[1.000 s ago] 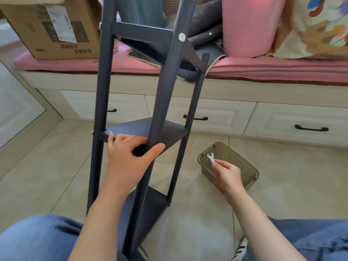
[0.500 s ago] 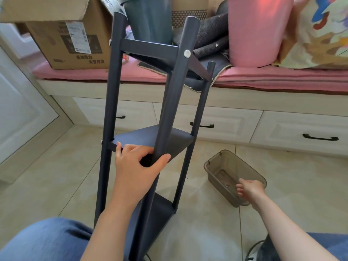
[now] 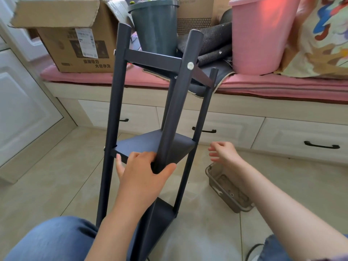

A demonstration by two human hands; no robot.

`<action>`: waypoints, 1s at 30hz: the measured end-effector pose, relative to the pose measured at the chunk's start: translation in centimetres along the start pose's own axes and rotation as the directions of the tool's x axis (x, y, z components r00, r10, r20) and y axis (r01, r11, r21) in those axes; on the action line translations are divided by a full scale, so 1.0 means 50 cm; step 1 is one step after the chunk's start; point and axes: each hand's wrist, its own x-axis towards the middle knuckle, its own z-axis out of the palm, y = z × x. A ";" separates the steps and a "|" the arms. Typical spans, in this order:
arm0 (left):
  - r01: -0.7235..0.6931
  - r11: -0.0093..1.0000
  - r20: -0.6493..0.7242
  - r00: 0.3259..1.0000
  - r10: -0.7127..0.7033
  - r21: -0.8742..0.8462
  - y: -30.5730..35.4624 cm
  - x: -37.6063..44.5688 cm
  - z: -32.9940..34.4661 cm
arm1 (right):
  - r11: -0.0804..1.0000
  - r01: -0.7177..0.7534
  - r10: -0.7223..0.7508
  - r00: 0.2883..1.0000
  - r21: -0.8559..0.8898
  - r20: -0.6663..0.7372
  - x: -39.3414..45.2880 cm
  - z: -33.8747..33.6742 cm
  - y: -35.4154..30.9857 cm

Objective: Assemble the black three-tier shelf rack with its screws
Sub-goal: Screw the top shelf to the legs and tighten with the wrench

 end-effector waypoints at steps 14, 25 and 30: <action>0.009 0.993 0.187 0.982 -0.031 0.116 -0.005 -0.012 -0.069 | 0.957 0.144 -0.086 0.970 -0.253 0.227 0.076 0.020 -0.158; 0.058 0.831 0.209 0.975 0.071 -0.553 0.029 -0.009 -0.043 | 0.981 0.153 -0.127 0.972 -0.122 0.199 0.084 0.052 -0.170; 0.026 0.862 0.269 0.955 0.129 -0.506 -0.002 0.032 -0.069 | 0.970 0.214 -0.193 0.966 -0.115 0.172 0.076 0.027 -0.184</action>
